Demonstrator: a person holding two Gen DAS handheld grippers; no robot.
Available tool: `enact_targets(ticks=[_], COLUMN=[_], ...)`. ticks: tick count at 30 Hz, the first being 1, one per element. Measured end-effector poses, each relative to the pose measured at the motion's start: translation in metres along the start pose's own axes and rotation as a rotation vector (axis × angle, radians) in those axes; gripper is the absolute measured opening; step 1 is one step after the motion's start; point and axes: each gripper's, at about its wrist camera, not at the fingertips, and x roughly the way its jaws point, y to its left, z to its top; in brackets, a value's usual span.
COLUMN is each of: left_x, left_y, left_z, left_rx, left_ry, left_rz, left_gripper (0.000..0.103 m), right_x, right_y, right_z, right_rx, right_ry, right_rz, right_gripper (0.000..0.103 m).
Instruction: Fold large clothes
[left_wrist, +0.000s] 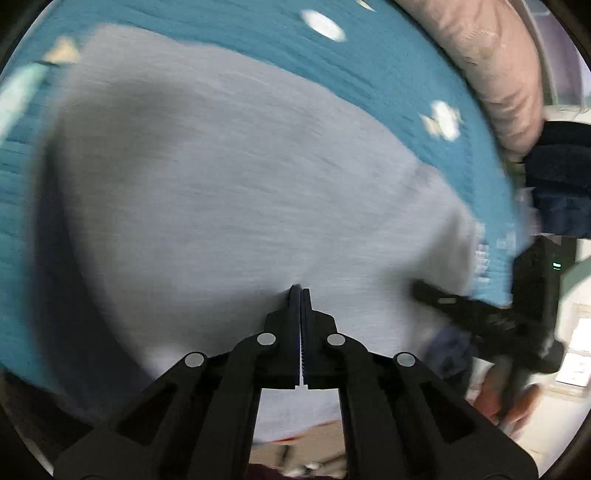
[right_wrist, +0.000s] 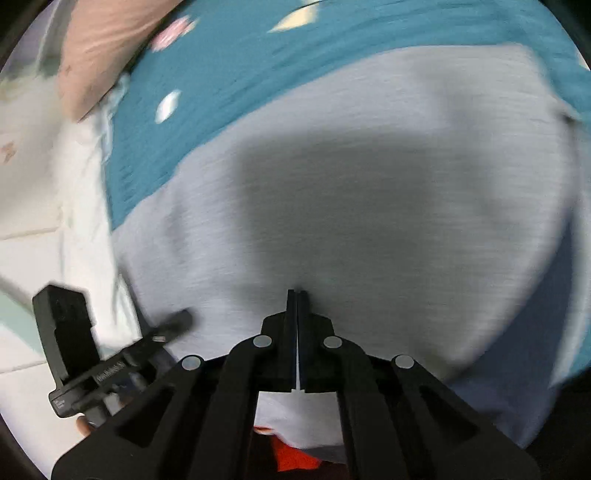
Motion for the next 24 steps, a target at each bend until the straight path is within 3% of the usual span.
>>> enact_targets(ticks=[2, 3, 5, 8, 10, 12, 14, 16, 19, 24], left_x=[-0.011, -0.016, -0.022, -0.031, -0.037, -0.044, -0.048, -0.054, -0.054, -0.044], left_y=[0.015, 0.025, 0.036, 0.049, 0.057, 0.061, 0.067, 0.076, 0.076, 0.048], left_z=[-0.001, 0.0, -0.003, -0.006, -0.009, -0.011, -0.013, -0.013, -0.015, -0.012], left_rx=[-0.017, -0.024, -0.039, -0.018, -0.029, -0.015, -0.037, -0.058, -0.045, -0.048], left_ry=[-0.009, -0.014, -0.018, -0.029, -0.029, -0.044, -0.05, -0.055, -0.054, -0.062], left_rz=[0.0, 0.019, 0.014, 0.073, 0.066, 0.155, 0.125, 0.158, 0.161, 0.24], left_gripper=[0.003, 0.003, 0.003, 0.003, 0.003, 0.003, 0.003, 0.003, 0.003, 0.003], right_x=[-0.012, -0.018, -0.03, -0.043, -0.049, -0.053, -0.058, -0.058, -0.062, -0.058], right_y=[-0.015, -0.022, -0.036, -0.054, -0.057, -0.051, -0.046, -0.047, -0.057, -0.047], right_z=[0.001, 0.001, 0.001, 0.0, 0.0, -0.002, -0.002, -0.002, -0.007, -0.004], right_rx=[-0.005, 0.001, 0.014, 0.053, 0.052, 0.047, 0.042, 0.057, 0.079, 0.067], right_ry=[-0.017, -0.037, -0.048, -0.049, -0.052, -0.068, -0.084, -0.098, -0.094, -0.097], right_rz=[-0.006, -0.079, -0.062, -0.025, -0.034, -0.059, -0.076, -0.112, -0.095, -0.137], right_gripper=[0.0, 0.0, 0.0, 0.0, 0.0, 0.0, 0.0, 0.0, 0.0, 0.0])
